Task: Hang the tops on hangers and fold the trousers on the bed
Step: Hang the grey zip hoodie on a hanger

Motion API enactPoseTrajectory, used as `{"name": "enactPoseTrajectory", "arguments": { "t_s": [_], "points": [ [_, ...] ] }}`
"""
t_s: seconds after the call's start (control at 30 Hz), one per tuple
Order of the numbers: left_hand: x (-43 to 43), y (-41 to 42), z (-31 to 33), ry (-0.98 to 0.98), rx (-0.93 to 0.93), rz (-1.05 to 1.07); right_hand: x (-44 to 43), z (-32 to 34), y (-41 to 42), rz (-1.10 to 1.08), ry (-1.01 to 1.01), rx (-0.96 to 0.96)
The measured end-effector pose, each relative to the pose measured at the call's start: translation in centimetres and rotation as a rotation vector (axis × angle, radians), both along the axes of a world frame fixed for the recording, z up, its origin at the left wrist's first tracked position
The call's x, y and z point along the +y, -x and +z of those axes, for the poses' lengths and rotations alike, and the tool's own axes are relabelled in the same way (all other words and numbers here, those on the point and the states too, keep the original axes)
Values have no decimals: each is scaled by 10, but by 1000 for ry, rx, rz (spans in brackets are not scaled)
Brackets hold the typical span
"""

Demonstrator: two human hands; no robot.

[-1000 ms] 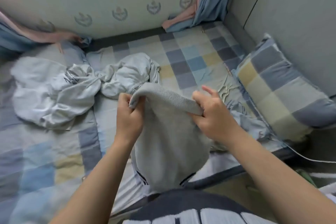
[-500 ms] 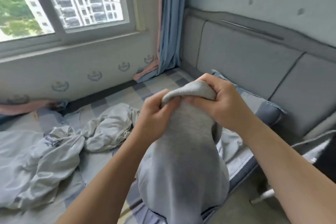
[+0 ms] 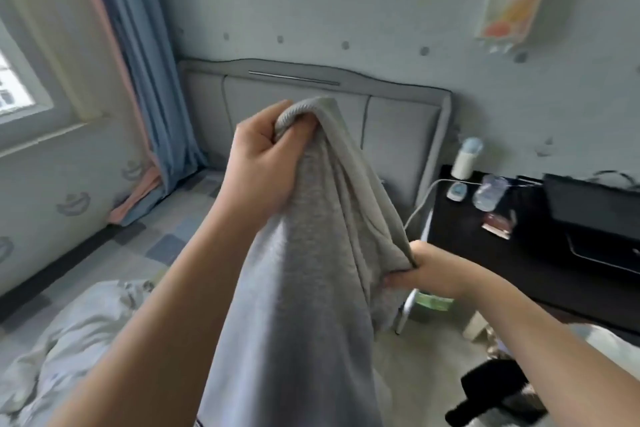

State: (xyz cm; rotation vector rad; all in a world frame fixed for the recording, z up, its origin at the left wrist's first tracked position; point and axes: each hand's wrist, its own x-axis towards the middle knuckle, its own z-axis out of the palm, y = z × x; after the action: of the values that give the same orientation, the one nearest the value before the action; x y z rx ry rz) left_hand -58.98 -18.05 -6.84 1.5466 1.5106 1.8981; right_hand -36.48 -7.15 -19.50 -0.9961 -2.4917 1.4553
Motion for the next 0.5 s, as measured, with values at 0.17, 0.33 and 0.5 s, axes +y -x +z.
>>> {"name": "enactPoseTrajectory", "arguments": {
  "t_s": [0.17,0.33,0.5],
  "points": [
    [27,-66,-25,180,-31,-92,-33,22,-84,-232,-68,192],
    [49,-154,-61,362,3,-281,-85,69,-183,-446,19,418],
    [44,-267,-80,460,62,-630,-130,99,-271,-700,221,567]
  ]
}}
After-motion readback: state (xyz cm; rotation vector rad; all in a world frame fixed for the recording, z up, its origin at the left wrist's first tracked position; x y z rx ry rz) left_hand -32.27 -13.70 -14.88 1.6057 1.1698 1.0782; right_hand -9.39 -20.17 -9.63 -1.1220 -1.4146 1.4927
